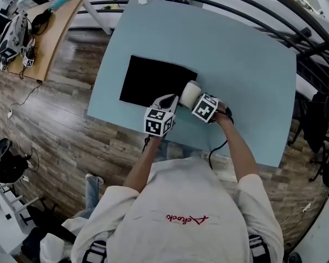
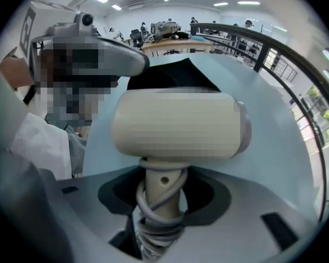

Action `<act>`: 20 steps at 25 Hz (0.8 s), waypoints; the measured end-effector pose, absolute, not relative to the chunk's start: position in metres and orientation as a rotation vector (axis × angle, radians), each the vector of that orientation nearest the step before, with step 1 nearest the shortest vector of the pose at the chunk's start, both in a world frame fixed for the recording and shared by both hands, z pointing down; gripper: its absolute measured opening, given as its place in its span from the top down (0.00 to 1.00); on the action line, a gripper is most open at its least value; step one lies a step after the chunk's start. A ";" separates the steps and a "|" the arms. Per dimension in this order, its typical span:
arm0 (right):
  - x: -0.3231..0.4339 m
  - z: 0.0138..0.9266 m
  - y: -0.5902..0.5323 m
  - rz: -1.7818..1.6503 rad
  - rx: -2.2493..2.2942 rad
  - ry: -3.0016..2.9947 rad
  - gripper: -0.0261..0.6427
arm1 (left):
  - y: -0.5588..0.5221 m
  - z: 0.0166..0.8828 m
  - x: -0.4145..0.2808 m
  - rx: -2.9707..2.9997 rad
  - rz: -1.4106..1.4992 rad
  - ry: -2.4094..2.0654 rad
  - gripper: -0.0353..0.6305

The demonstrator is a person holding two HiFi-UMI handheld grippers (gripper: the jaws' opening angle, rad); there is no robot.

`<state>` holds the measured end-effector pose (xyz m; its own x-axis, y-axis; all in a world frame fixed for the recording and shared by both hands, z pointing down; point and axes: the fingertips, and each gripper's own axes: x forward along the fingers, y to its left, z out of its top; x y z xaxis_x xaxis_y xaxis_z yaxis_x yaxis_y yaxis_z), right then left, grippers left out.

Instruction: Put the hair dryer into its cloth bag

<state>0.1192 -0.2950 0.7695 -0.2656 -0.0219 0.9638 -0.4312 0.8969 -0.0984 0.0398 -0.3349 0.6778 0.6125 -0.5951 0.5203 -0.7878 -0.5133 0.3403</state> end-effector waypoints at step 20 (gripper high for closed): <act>0.126 0.783 -0.243 0.332 -0.006 -1.704 0.64 | -0.316 0.685 0.050 2.284 0.471 -1.028 0.93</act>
